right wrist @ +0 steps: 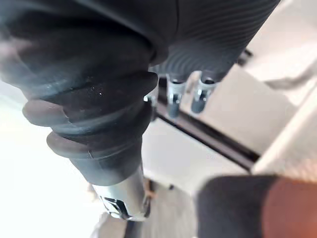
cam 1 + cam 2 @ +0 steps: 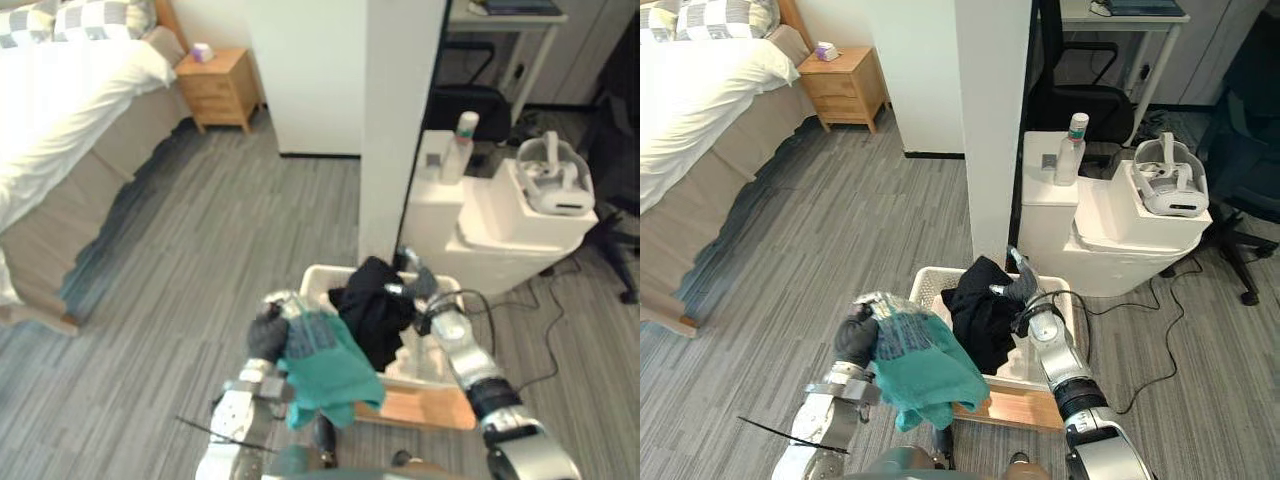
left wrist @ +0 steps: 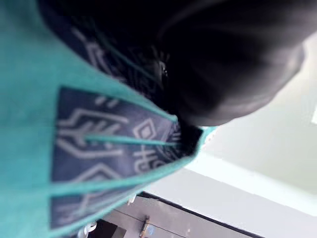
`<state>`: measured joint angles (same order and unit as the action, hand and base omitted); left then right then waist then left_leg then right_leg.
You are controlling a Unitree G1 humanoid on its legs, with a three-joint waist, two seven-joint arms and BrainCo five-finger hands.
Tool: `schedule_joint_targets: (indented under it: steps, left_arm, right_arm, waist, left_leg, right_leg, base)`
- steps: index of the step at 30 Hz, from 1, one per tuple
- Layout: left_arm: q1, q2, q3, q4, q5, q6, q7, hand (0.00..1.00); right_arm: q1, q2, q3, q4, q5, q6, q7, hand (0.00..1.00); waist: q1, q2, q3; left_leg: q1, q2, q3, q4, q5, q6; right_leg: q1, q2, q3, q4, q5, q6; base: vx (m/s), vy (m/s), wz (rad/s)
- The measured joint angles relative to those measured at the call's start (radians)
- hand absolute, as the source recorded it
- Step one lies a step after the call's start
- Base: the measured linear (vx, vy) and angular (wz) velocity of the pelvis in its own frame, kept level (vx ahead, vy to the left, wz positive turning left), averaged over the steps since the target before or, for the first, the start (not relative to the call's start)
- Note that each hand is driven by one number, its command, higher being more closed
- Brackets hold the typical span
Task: Tidy the bed and pick cloth on bed and put in laundry
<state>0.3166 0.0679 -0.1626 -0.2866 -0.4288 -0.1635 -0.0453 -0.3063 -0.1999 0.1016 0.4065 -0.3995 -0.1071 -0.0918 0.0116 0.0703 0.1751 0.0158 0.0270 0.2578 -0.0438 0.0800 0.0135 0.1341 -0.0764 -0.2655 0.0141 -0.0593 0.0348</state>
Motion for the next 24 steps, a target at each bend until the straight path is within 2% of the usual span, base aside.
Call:
schedule_joint_targets:
  steps: [4, 6, 8, 11, 17, 20, 22, 24]
  left_arm:
    - [-0.119, 0.028, 0.072, -0.003, 0.011, -0.016, 0.044, 1.00]
    - [-0.167, 0.041, 0.105, -0.037, 0.036, -0.033, 0.073, 1.00]
    - [-0.229, 0.058, 0.134, -0.060, 0.061, -0.060, 0.101, 1.00]
    - [-0.319, 0.094, 0.167, -0.060, 0.141, -0.080, 0.153, 1.00]
    - [-0.502, 0.149, 0.188, -0.012, 0.304, -0.105, 0.270, 1.00]
    - [-0.559, 0.150, 0.186, 0.069, 0.326, -0.101, 0.294, 1.00]
    - [-0.573, 0.150, 0.172, 0.113, 0.343, -0.081, 0.297, 1.00]
    - [-0.574, 0.148, 0.160, 0.145, 0.362, -0.068, 0.292, 1.00]
  right_arm:
    - [0.027, -0.010, -0.029, -0.119, -0.059, -0.003, -0.011, 0.00]
    - [0.035, -0.025, -0.032, -0.180, -0.082, -0.004, -0.018, 0.00]
    - [0.037, -0.044, -0.054, -0.241, -0.083, -0.004, -0.025, 0.00]
    - [0.040, -0.065, -0.098, -0.310, -0.082, -0.005, -0.041, 0.00]
    - [0.073, -0.105, -0.166, -0.366, -0.067, -0.041, -0.079, 0.00]
    - [0.085, -0.108, -0.183, -0.370, -0.042, -0.041, -0.081, 0.00]
    - [0.114, -0.119, -0.187, -0.402, -0.041, -0.043, -0.083, 0.00]
    - [0.141, -0.124, -0.189, -0.417, -0.034, -0.043, -0.082, 0.00]
  waist:
    - [-0.002, -0.008, 0.004]
    - [-0.023, -0.017, 0.009]
    - [-0.029, -0.021, 0.009]
    - [-0.051, -0.023, 0.008]
    - [-0.063, -0.025, 0.007]
    - [-0.089, -0.025, 0.007]
    - [-0.108, -0.026, 0.006]
    - [-0.111, -0.026, 0.003]
  left_leg:
    - [0.019, 0.010, 0.025, 0.008, -0.001, -0.001]
    - [0.030, 0.013, 0.038, 0.008, -0.003, -0.003]
    - [0.036, 0.018, 0.051, 0.008, -0.012, -0.009]
    - [0.040, 0.021, 0.060, 0.008, -0.012, -0.009]
    - [0.054, 0.038, 0.101, 0.009, -0.014, -0.012]
    - [0.056, 0.041, 0.105, 0.008, -0.014, -0.012]
    - [0.056, 0.043, 0.113, 0.008, -0.016, -0.014]
    - [0.056, 0.048, 0.137, 0.008, -0.017, -0.016]
  right_leg:
    - [0.009, 0.004, 0.025, 0.005, -0.001, -0.002]
    - [0.015, 0.006, 0.033, 0.005, -0.001, -0.003]
    - [0.014, 0.009, 0.051, 0.005, 0.002, -0.006]
    - [0.015, 0.013, 0.061, 0.001, 0.008, -0.006]
    - [0.017, 0.028, 0.100, -0.017, 0.027, -0.015]
    - [0.016, 0.030, 0.107, -0.019, 0.028, -0.016]
    - [0.013, 0.032, 0.116, -0.020, 0.029, -0.016]
    - [0.001, 0.037, 0.137, -0.023, 0.035, -0.019]
  base:
    - [0.00, -0.002, -0.17]
    - [-0.02, 0.007, -0.11]
    - [-0.01, 0.021, -0.19]
    - [-0.01, 0.018, -0.11]
    - [0.01, -0.008, -0.19]
    - [0.02, -0.011, -0.10]
    - [0.04, 0.000, -0.17]
    - [0.05, -0.007, -0.35]
